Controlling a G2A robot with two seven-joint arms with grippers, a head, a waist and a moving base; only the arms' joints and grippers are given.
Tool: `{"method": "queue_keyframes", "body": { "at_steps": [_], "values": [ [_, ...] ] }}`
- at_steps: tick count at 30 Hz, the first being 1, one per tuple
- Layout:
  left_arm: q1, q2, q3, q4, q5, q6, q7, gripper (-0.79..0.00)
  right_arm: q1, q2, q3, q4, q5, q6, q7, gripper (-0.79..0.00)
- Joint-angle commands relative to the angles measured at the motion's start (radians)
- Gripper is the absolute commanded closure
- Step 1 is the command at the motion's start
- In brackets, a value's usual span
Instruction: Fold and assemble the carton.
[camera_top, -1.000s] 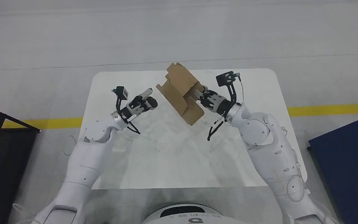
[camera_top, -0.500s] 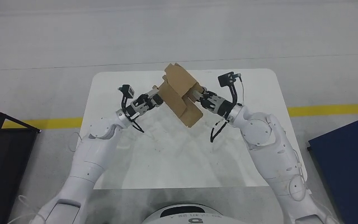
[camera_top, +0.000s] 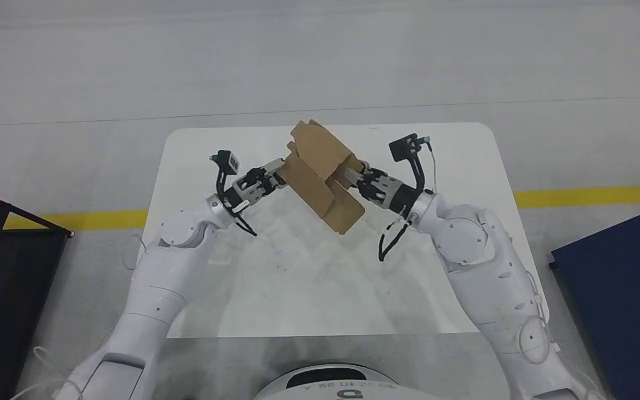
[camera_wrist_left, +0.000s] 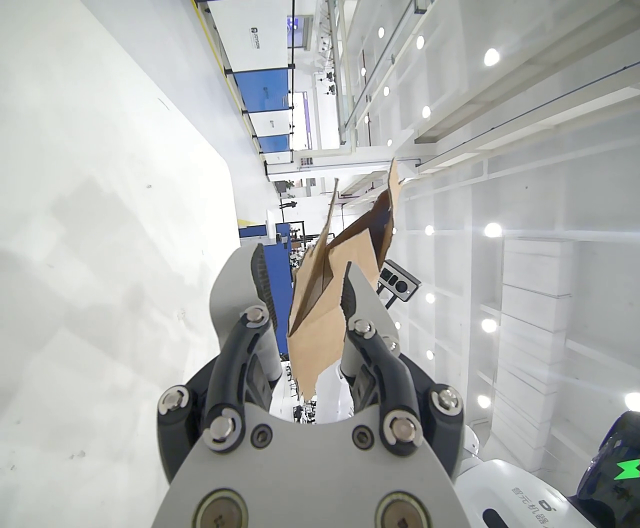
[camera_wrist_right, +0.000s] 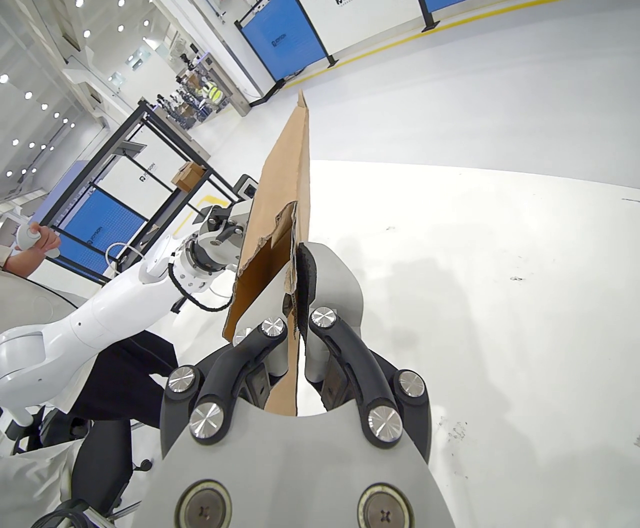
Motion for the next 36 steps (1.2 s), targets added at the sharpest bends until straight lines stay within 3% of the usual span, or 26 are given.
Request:
{"method": "queue_keyframes", "body": {
  "at_steps": [1, 4, 5, 10, 11, 12, 13, 14, 15, 23, 27, 30, 36],
  "values": [
    [-0.001, 0.000, 0.001, -0.001, 0.001, 0.000, 0.000, -0.299, 0.000, 0.001, -0.002, -0.002, 0.001, -0.002, 0.002, 0.000],
    [-0.002, -0.001, 0.002, -0.001, 0.005, -0.004, -0.001, -0.046, -0.002, 0.002, -0.002, -0.006, 0.007, -0.001, 0.000, 0.000],
    [-0.002, -0.001, 0.003, -0.001, 0.005, -0.005, -0.003, 0.000, -0.003, 0.003, -0.001, -0.007, 0.007, 0.001, -0.003, 0.000],
    [0.002, -0.001, 0.001, -0.010, 0.001, -0.011, -0.005, 0.000, -0.012, 0.006, 0.003, -0.015, 0.004, 0.005, -0.013, 0.000],
    [0.002, -0.002, 0.000, -0.015, -0.005, -0.012, 0.000, 0.000, -0.014, 0.007, 0.002, -0.017, 0.004, 0.004, -0.016, -0.065],
    [0.002, -0.003, -0.001, -0.019, -0.010, -0.012, 0.012, 0.000, -0.016, 0.007, 0.003, -0.019, 0.002, 0.003, -0.019, -0.274],
    [0.001, -0.004, 0.000, -0.024, -0.010, -0.010, 0.023, 0.000, -0.018, 0.008, 0.002, -0.021, 0.001, -0.001, -0.024, -0.400],
    [-0.002, -0.005, 0.002, -0.030, -0.013, -0.009, 0.035, 0.000, -0.021, 0.008, 0.002, -0.025, 0.001, -0.005, -0.033, -0.665],
    [-0.004, -0.007, 0.006, -0.035, -0.014, -0.009, 0.044, 0.000, -0.024, 0.008, 0.004, -0.027, 0.000, -0.008, -0.044, -0.785],
    [-0.023, -0.024, 0.036, -0.050, -0.031, -0.054, 0.095, 0.000, -0.082, 0.012, 0.072, -0.071, 0.012, -0.006, -0.213, -0.785],
    [-0.044, -0.030, 0.050, -0.047, -0.026, -0.077, 0.095, 0.000, -0.126, 0.011, 0.110, -0.090, 0.145, -0.057, -0.300, -0.785],
    [-0.060, -0.035, 0.054, -0.041, -0.036, -0.085, 0.097, 0.000, -0.145, 0.012, 0.118, -0.082, 0.306, -0.140, -0.274, -0.693],
    [-0.077, -0.040, 0.059, -0.030, -0.039, -0.092, 0.100, 0.000, -0.143, 0.015, 0.117, -0.049, 0.450, -0.201, -0.202, -0.699]
  ]
}}
